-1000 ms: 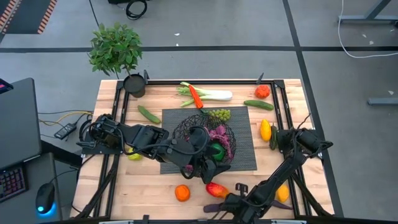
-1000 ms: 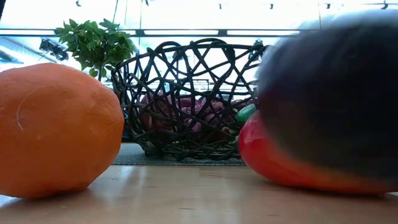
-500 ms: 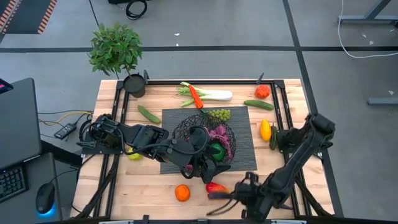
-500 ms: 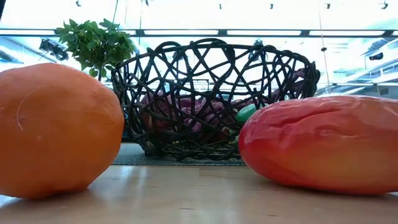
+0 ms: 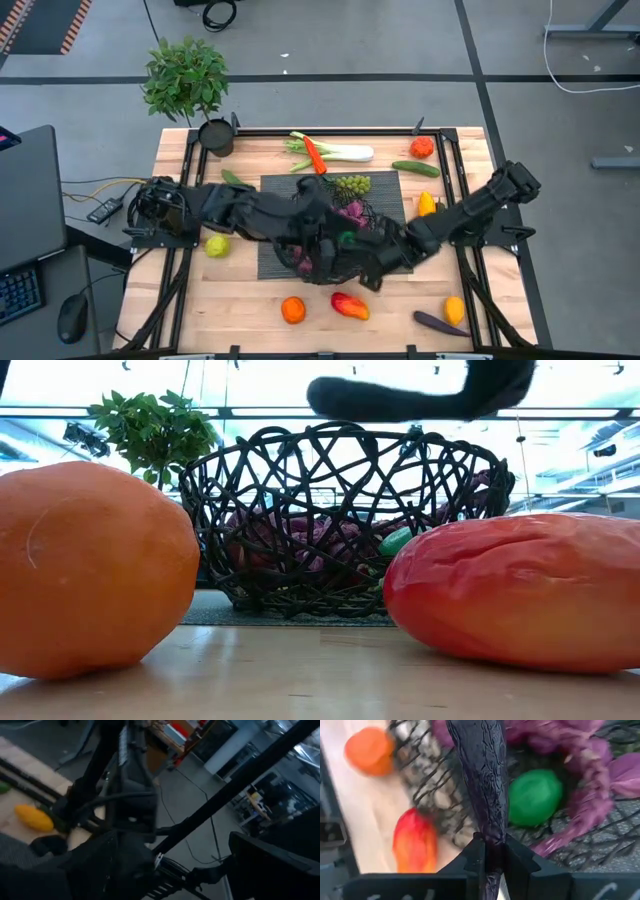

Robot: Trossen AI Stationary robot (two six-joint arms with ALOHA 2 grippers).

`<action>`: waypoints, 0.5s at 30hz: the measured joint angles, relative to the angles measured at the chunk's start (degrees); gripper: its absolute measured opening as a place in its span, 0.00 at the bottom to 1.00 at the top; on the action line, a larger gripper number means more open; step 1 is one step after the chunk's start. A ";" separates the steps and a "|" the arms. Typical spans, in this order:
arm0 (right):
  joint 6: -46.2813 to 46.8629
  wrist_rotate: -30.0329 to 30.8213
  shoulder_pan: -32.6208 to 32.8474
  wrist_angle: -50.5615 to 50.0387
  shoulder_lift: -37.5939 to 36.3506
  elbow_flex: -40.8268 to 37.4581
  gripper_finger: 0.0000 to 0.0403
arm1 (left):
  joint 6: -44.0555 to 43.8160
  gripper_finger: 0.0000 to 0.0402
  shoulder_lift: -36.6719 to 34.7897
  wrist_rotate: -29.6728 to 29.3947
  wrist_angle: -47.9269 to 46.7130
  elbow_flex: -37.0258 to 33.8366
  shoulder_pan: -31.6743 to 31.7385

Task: Build produce basket
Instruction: Put the left purple eggplant into the black wire basket, then put the red mango into the black wire basket

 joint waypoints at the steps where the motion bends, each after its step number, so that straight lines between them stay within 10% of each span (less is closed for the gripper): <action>1: -0.37 -0.72 -1.26 0.14 -0.04 0.00 0.19 | 0.56 0.97 -0.63 1.23 -0.22 0.02 0.50; 15: 7.49 -9.94 -2.60 3.43 -0.70 0.02 0.70 | 6.82 0.97 -8.10 4.52 -15.13 0.11 6.37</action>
